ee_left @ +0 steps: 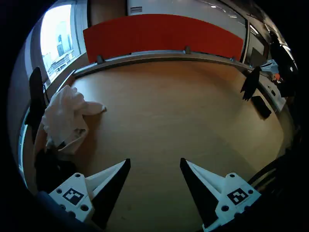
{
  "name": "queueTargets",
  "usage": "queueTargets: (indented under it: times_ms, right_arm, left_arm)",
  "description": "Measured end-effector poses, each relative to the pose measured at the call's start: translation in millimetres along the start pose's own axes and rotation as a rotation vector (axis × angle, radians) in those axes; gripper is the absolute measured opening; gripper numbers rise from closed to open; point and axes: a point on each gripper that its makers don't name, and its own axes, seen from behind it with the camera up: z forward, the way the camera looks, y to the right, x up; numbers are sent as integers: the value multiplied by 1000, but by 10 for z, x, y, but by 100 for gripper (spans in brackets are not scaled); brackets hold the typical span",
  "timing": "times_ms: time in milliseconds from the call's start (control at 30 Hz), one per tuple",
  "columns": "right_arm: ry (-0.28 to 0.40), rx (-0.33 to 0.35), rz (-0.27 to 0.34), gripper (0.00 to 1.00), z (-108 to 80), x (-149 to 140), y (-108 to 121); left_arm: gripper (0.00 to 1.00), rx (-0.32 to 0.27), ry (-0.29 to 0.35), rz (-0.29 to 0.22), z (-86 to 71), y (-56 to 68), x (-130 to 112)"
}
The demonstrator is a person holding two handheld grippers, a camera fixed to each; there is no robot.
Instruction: Fold towel
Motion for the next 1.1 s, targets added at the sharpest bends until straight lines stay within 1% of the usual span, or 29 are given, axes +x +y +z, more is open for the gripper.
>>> queueTargets:
  times_ms: [167,500,700,900,1100]
  right_arm:
    - [-35,-30,-3,6,-15,-146,230]
    - [-53,-71,35,6,-55,-272,618]
    - [-69,-91,51,6,-71,-372,826]
    - [-86,-106,64,7,-72,-476,982]
    - [-90,-111,78,6,-99,-546,1044]
  left_arm:
    - [95,3,-4,6,3,11,23]
    - [95,5,-10,20,22,80,58]
    - [95,5,-14,20,37,115,73]
    - [95,7,-14,25,44,135,114]
    - [95,3,-14,32,58,175,153]
